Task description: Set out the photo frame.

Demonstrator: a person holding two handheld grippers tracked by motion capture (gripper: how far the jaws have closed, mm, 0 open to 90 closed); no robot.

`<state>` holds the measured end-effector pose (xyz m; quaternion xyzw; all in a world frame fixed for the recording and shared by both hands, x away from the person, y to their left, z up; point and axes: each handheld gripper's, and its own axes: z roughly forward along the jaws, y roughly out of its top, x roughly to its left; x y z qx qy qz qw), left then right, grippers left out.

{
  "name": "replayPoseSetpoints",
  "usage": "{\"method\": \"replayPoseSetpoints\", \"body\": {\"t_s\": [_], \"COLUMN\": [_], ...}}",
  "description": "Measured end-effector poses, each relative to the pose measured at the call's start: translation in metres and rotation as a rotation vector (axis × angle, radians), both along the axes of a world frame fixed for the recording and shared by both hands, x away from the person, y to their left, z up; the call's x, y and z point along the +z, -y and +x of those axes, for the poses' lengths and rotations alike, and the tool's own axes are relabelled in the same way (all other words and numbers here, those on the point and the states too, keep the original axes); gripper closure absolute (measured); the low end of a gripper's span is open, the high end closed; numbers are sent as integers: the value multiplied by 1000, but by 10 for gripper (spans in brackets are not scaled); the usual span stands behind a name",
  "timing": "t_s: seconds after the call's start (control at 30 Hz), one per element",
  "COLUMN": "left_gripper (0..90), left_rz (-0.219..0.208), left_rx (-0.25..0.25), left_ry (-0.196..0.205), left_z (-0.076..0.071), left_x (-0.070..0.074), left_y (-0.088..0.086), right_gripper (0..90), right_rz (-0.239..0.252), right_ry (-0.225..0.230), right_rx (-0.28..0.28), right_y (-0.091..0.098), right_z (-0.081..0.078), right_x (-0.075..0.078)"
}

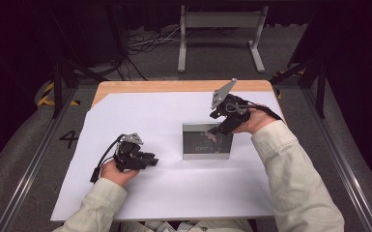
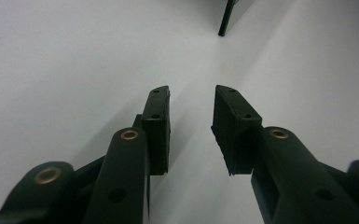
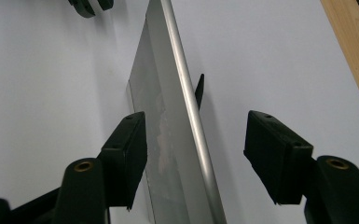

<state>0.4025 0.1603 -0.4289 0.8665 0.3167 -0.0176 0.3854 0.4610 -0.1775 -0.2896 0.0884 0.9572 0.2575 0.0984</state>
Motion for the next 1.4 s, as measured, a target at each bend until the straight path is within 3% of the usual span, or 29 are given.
{"method": "replayPoseSetpoints", "body": {"t_s": [0.2, 0.43, 0.63, 1.03, 1.27, 1.4], "left_gripper": [670, 670, 670, 667, 668, 668], "left_rz": [-1, -3, 21, 11, 10, 11], "left_rx": [-4, -11, -11, -3, 3, 6], "left_ry": [3, 6, 24, 33, 32, 34], "left_z": [1, 2, 5, 8, 8, 8], "left_x": [0, 1, 1, 1, 1, 1], "left_y": [2, 5, 4, 4, 2, 2], "right_gripper": [372, 357, 321, 282, 290, 290], "right_rz": [0, 14, 22, 29, 61, 107], "right_ry": [13, 27, 38, 51, 52, 53], "right_rx": [-17, -62, -114, -188, -262, -308], "right_y": [9, 27, 45, 70, 84, 97], "right_z": [-4, -8, -13, -24, -34, -41], "right_x": [3, 9, 13, 15, 11, 7]}}
